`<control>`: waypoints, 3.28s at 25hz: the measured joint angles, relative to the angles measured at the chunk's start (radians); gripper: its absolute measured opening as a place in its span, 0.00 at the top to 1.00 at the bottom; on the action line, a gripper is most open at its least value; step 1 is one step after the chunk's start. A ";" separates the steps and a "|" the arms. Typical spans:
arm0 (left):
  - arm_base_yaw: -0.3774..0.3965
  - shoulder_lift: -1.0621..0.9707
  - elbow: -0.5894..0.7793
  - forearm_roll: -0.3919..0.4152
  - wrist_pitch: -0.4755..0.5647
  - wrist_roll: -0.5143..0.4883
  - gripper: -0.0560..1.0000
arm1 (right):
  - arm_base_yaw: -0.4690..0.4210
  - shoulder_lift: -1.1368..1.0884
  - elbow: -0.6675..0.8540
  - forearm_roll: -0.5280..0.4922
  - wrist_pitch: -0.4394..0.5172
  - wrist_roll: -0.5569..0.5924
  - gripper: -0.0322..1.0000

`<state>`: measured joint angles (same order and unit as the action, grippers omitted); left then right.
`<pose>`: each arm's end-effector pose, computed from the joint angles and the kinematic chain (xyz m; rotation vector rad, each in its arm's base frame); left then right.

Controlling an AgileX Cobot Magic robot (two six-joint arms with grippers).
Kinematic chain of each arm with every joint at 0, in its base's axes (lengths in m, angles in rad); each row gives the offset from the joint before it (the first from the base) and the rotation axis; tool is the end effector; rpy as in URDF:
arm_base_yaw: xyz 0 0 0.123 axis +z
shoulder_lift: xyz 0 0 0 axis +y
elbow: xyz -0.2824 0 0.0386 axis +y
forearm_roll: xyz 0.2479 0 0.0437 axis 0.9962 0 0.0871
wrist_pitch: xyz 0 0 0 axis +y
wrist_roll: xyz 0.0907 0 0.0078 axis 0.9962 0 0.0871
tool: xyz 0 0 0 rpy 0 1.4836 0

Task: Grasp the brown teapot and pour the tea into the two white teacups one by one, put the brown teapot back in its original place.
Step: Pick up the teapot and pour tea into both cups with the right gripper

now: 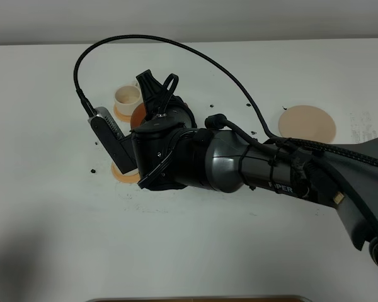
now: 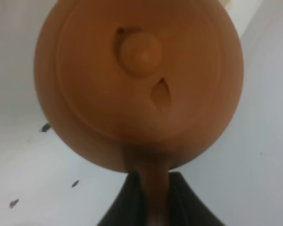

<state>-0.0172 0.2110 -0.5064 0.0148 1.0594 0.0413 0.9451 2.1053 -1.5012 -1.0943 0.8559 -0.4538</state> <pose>0.0273 0.0007 0.2768 0.0669 2.2467 0.0314 0.3085 0.3225 0.1846 -2.1897 1.2872 -1.1029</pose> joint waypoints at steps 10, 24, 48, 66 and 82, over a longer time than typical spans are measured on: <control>0.000 0.000 0.000 0.000 0.000 0.000 0.51 | 0.001 0.000 0.000 0.066 0.000 -0.001 0.86; 0.000 0.000 0.000 0.000 0.000 0.001 0.51 | 0.000 -0.033 0.000 0.154 0.009 0.066 0.86; 0.000 0.000 0.000 0.000 0.000 0.000 0.51 | 0.034 -0.249 0.000 0.864 0.000 0.350 0.86; 0.000 0.000 0.000 0.000 0.000 0.000 0.51 | 0.033 -0.048 0.000 1.055 -0.182 0.286 0.86; 0.000 0.000 0.000 0.000 0.000 0.000 0.51 | -0.008 -0.001 0.000 1.054 -0.168 0.271 0.86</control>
<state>-0.0172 0.2110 -0.5064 0.0148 1.0594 0.0411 0.9373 2.1047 -1.5012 -0.0401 0.6881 -0.1830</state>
